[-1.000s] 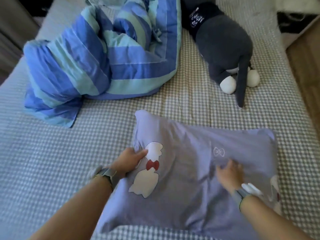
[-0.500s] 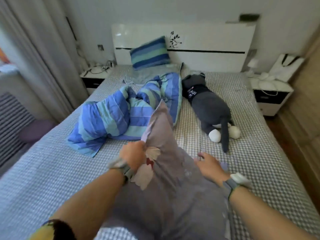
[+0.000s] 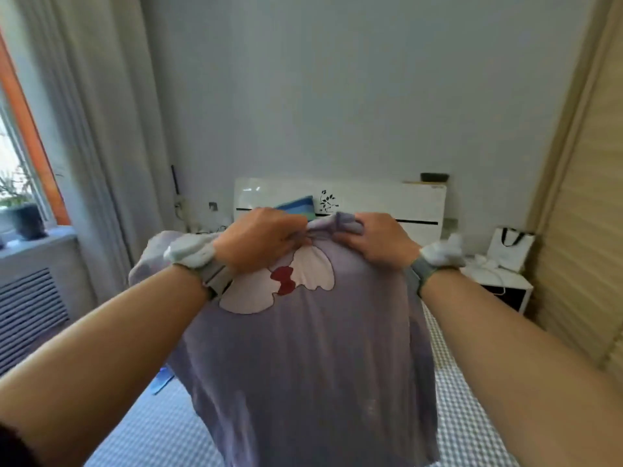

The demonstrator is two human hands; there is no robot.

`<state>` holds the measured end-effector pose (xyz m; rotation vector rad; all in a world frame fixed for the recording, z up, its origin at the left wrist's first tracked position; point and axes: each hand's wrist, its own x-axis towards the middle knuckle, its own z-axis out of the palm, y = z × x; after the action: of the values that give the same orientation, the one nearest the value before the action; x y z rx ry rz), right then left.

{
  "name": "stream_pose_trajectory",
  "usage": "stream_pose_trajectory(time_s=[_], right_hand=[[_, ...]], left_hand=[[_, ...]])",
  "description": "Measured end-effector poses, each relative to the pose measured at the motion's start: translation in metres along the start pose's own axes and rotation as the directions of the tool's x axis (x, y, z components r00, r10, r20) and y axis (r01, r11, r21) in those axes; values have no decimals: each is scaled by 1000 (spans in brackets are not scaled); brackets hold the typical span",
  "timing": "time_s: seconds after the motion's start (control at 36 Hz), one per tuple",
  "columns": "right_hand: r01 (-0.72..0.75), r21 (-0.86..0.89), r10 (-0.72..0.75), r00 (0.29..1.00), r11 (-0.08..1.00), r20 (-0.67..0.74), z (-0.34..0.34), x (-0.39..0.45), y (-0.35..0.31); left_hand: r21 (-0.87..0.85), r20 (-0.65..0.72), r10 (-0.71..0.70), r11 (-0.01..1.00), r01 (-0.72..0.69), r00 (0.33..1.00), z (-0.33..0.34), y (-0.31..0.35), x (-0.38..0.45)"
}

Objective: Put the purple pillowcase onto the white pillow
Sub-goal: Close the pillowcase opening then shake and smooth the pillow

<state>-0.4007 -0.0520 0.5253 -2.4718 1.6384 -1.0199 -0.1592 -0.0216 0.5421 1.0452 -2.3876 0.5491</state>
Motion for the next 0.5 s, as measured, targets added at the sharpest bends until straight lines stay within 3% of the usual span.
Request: stream_pose_trajectory(time_s=[0.08,0.17,0.28,0.33,0.39,0.44,0.5], right_hand=[[116,4,-109,947,993,-302,-2,-21,-4],[167,13,-138,851,986,-507,-13,-29,0],[149,-17,-140,877,989,-460,-10,-35,6],[44,-145,-79,966,988,-248,-24,-28,18],[-65,-260,5,975,963,-224,-57,-14,31],[-84,-258,-50,880,962,-473,-95,-9,33],[-124,-243,-129,578,962,-806,-101,-23,21]], left_hand=[[-79,66,-192,977,197,979,-1,-14,-13],[11,153,-389,920,393,908,1,-37,-39],[198,64,-538,832,518,840,10,-25,-26],[236,60,-497,850,472,865,5,-9,-6],[246,-39,-431,870,427,901,-16,9,12],[255,-224,-365,873,415,904,-48,24,34],[223,-489,-274,879,422,828,-76,40,42]])
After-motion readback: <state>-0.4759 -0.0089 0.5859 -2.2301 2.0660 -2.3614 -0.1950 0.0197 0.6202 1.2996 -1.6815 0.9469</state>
